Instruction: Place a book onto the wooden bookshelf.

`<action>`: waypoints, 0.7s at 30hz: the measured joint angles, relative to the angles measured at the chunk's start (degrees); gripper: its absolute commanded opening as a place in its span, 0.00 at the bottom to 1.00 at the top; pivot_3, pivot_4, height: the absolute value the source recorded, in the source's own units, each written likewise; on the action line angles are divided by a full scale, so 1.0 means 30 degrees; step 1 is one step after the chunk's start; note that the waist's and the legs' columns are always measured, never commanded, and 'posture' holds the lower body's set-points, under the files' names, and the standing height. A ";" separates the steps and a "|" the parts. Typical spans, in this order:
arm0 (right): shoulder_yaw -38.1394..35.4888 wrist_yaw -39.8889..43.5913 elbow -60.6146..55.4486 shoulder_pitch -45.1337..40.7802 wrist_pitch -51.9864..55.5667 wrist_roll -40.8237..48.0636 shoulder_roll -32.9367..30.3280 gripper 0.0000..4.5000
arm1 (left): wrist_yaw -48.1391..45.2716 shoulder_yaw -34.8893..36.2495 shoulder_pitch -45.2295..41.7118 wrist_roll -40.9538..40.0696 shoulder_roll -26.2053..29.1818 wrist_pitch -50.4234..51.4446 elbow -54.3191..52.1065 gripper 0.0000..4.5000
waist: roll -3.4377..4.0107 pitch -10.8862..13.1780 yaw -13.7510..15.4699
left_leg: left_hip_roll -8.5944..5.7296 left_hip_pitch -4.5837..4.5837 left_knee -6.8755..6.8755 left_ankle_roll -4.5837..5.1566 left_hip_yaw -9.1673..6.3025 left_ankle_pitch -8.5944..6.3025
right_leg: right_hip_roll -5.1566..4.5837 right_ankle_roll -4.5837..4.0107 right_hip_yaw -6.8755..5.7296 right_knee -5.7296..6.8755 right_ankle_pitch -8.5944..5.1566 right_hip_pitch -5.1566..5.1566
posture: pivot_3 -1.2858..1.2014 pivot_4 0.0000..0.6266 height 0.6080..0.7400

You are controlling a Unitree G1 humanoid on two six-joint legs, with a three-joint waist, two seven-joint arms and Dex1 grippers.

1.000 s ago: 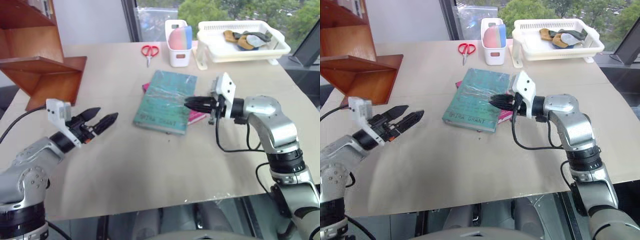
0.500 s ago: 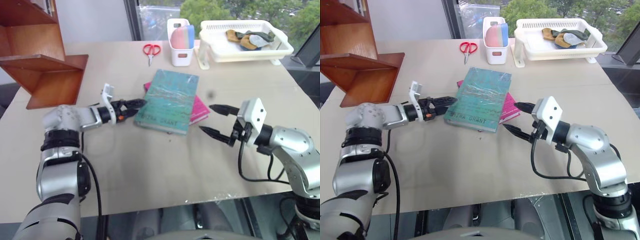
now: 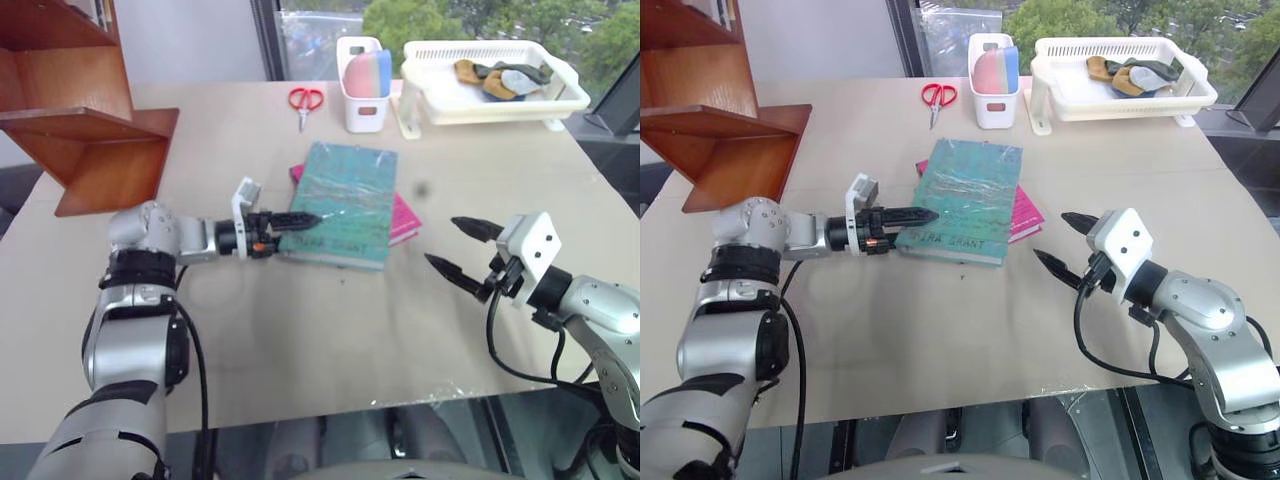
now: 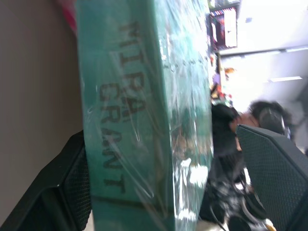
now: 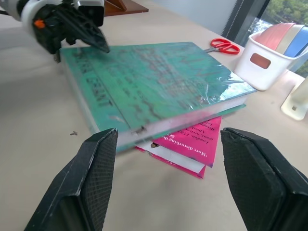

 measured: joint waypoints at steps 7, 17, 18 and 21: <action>0.0013 -0.0214 -0.0060 -0.0031 0.0288 0.0325 -0.0250 0.77 | 0.1711 0.1792 0.1497 -0.0632 -0.1260 0.1910 -0.2631 1.00 | -0.0001 0.0000 0.0017 | -0.0001 -0.0004 0.0030 0.0001 -0.0021 0.0001 | 0.0001 0.0001 -0.0017 0.0021 0.0002 0.0007 | 0.52 0.24 1.00; 0.0409 -0.0496 -0.0169 0.0328 -0.0031 0.0358 -0.0242 0.77 | 0.3502 0.3802 -0.0763 0.0699 -0.1725 -0.0665 0.1941 1.00 | -0.0002 -0.0001 0.0142 | -0.0029 -0.0051 0.0049 0.0002 -0.0090 0.0001 | -0.0015 0.0002 -0.0103 0.0002 0.0002 0.0028 | 0.52 0.24 1.00; 0.0404 -0.0496 -0.0172 0.0512 -0.0094 0.0365 -0.0244 0.77 | 0.3411 0.3764 -0.0977 0.0752 -0.1803 -0.0893 0.2267 1.00 | -0.0002 -0.0001 0.0117 | -0.0029 -0.0077 0.0064 0.0001 -0.0110 0.0001 | -0.0015 0.0002 -0.0121 0.0003 0.0002 0.0015 | 0.52 0.24 1.00; 0.0398 -0.0354 -0.0216 0.0844 -0.0483 0.0510 -0.0245 0.77 | 0.2848 0.3346 -0.1633 0.1029 -0.1873 -0.1357 0.3380 1.00 | -0.0001 0.0000 0.0044 | -0.0031 -0.0179 0.0108 0.0000 -0.0197 0.0003 | -0.0011 0.0001 -0.0199 0.0004 0.0003 -0.0028 | 0.52 0.24 1.00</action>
